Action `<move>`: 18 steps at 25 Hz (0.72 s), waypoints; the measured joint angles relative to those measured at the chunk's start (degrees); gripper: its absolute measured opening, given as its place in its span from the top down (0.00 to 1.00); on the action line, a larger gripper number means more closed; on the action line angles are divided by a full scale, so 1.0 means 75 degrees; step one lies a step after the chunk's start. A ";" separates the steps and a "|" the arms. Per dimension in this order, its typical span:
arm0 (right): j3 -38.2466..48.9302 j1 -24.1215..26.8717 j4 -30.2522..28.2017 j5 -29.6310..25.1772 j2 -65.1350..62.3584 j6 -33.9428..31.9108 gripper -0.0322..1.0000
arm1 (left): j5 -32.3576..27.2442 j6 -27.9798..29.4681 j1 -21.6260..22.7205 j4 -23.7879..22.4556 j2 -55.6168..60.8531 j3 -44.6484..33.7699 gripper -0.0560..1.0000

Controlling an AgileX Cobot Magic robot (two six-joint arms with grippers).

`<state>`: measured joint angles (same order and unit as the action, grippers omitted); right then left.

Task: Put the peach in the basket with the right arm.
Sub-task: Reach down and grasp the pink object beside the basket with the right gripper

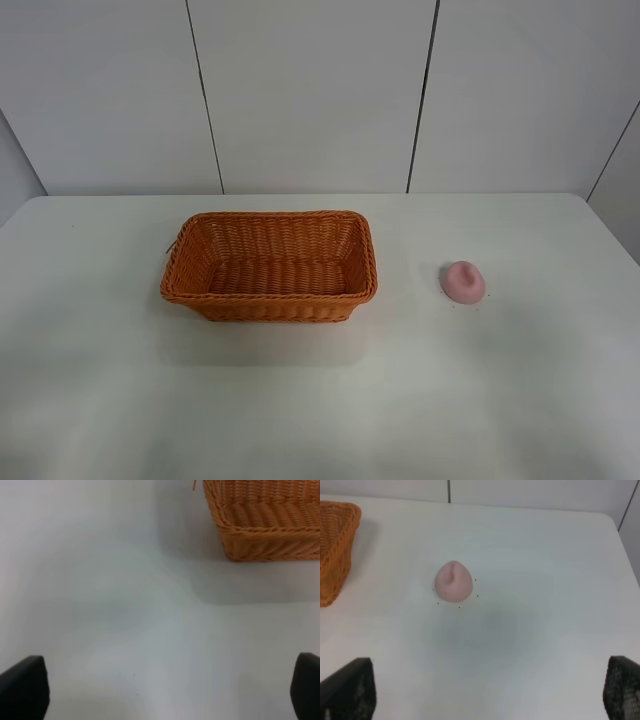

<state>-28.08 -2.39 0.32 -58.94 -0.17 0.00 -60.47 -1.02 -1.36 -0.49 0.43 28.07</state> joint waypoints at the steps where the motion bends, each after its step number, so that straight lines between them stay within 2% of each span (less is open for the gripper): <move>1: 0.0000 0.0000 0.0000 0.0000 0.0000 0.0000 0.29 | 0.0000 0.0000 0.0000 0.0000 0.0000 0.0000 0.01; 12: -0.0096 0.0000 0.0000 0.0000 0.0104 0.0000 0.29 | 0.0000 0.0000 0.0000 0.0000 0.0000 0.0000 0.01; 18: -0.0782 0.0000 0.0033 0.0153 0.2422 0.0000 0.29 | 0.0000 0.0000 0.0000 0.0000 0.0000 0.0000 0.01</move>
<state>-33.95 -2.39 0.57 -57.80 17.99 0.00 -60.47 -1.02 -1.36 -0.49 0.43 28.07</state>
